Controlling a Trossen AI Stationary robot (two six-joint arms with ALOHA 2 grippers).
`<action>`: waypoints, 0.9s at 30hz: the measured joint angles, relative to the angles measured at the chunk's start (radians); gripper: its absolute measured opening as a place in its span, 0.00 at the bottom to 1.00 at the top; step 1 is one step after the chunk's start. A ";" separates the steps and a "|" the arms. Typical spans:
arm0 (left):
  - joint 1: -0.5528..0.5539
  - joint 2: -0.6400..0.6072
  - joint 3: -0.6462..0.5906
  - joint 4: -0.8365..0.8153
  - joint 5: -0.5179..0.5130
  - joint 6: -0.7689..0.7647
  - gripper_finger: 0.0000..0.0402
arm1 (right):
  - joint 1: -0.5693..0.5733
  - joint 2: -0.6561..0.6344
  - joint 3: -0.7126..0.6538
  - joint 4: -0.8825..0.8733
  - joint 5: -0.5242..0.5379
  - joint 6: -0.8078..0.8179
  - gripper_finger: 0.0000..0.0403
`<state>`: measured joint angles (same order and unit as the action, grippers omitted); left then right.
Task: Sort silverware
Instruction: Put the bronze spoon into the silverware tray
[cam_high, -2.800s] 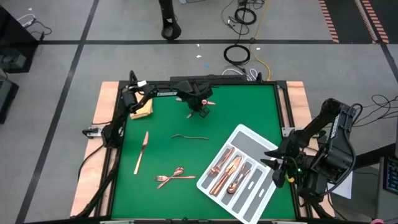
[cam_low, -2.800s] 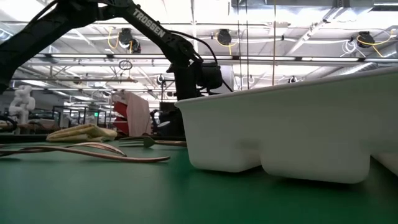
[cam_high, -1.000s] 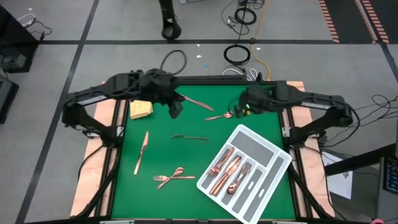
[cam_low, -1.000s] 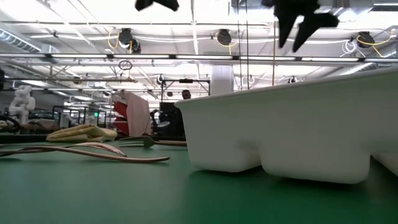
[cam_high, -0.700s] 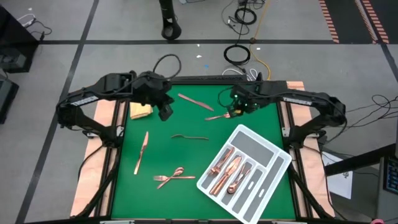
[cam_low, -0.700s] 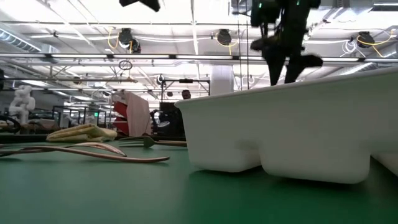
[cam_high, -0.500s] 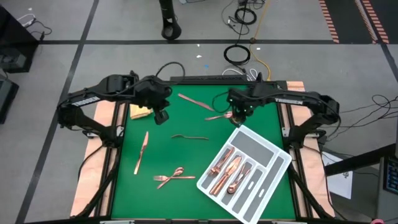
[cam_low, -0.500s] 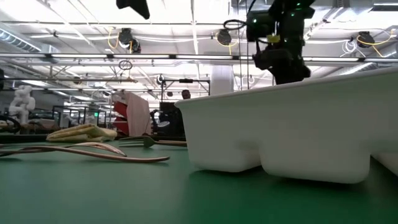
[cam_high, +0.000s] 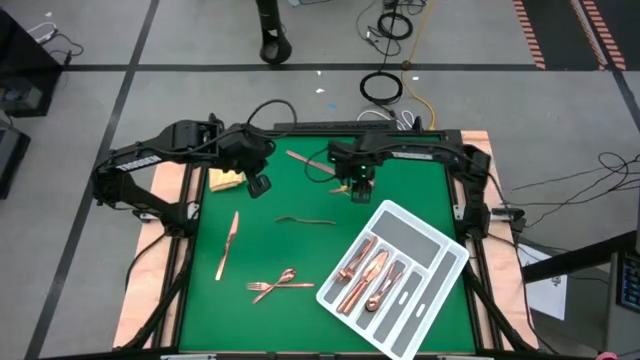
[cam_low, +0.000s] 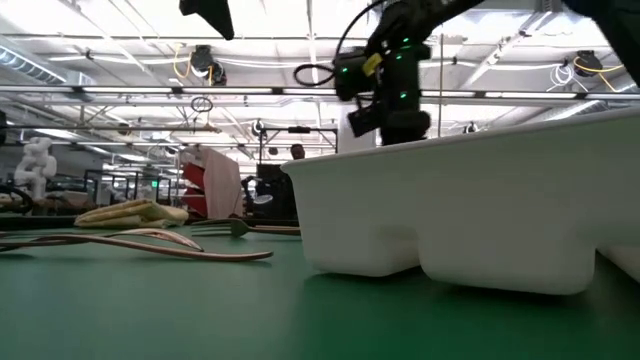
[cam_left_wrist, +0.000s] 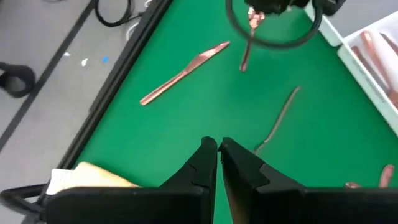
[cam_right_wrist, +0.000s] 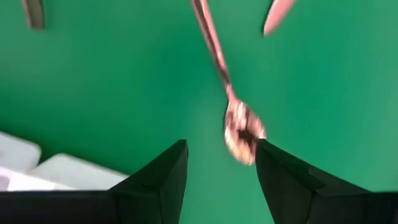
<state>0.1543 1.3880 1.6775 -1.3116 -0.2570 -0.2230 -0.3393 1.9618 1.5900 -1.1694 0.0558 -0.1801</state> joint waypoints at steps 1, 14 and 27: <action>0.000 0.000 0.000 -0.008 -0.009 0.000 0.08 | 0.000 0.023 0.023 0.000 0.001 -0.017 0.44; 0.000 0.000 0.000 -0.035 -0.071 0.001 0.08 | 0.000 0.220 0.154 -0.003 -0.005 -0.098 0.44; 0.000 0.000 0.000 -0.033 -0.089 0.025 0.08 | -0.035 0.247 0.152 0.087 -0.011 -0.124 0.44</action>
<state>0.1543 1.3880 1.6775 -1.3445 -0.3456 -0.1978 -0.3740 2.2086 1.7421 -1.0826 0.0445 -0.3042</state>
